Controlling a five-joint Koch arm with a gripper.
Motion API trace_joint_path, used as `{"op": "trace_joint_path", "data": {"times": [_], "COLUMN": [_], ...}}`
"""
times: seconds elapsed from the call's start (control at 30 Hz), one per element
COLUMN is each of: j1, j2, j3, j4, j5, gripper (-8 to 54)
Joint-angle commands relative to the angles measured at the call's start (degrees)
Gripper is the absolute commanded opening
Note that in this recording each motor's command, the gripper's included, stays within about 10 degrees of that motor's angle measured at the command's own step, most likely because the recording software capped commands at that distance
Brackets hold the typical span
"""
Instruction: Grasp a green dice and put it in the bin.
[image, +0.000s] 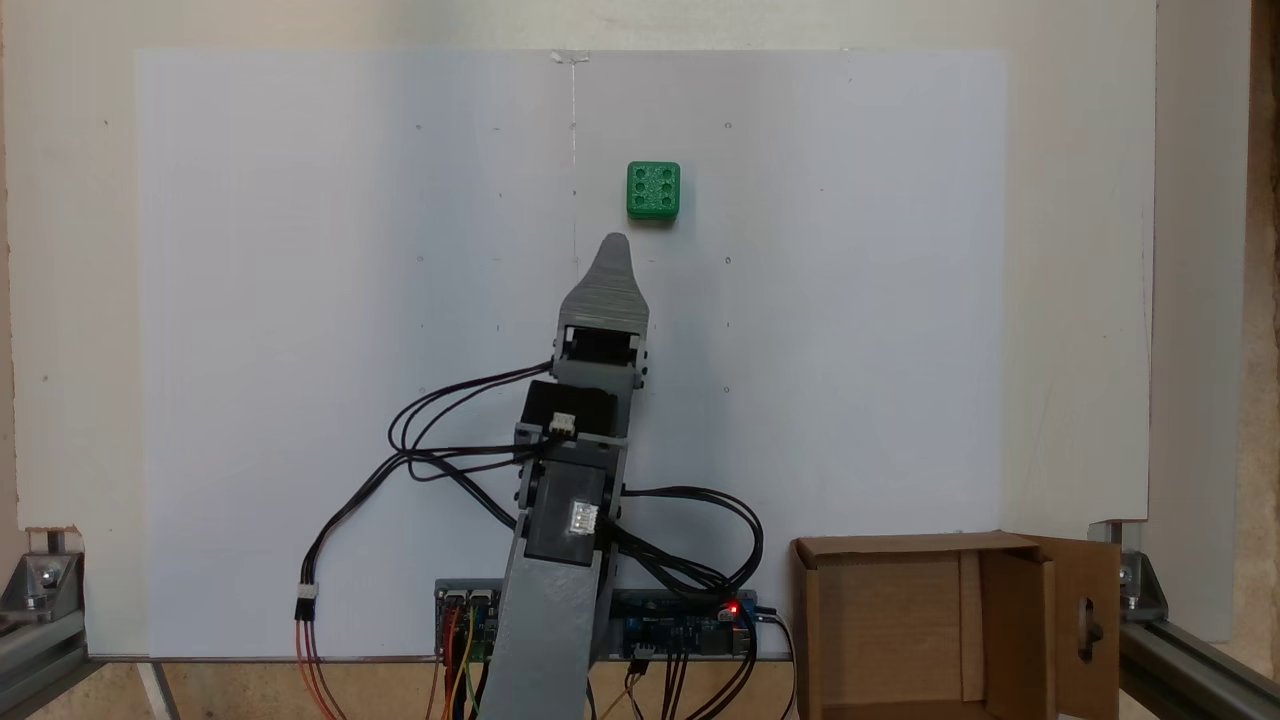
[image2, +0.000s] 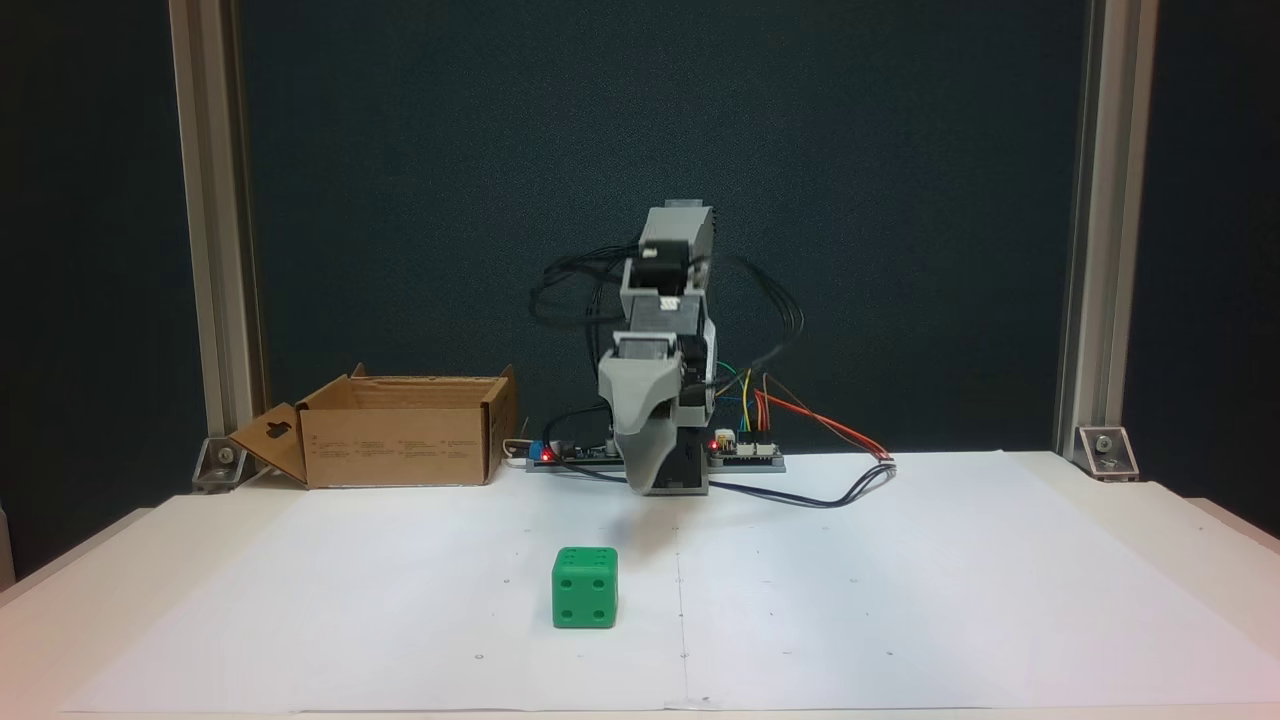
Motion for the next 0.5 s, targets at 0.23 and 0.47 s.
{"op": "trace_joint_path", "data": {"times": [0.23,0.47], "j1": [3.8,7.5], "j2": [-2.2,-13.9], "j3": [-27.3,-46.7], "j4": [34.4,55.7], "j5": [2.6,3.6], "gripper": [43.9,43.8]}}
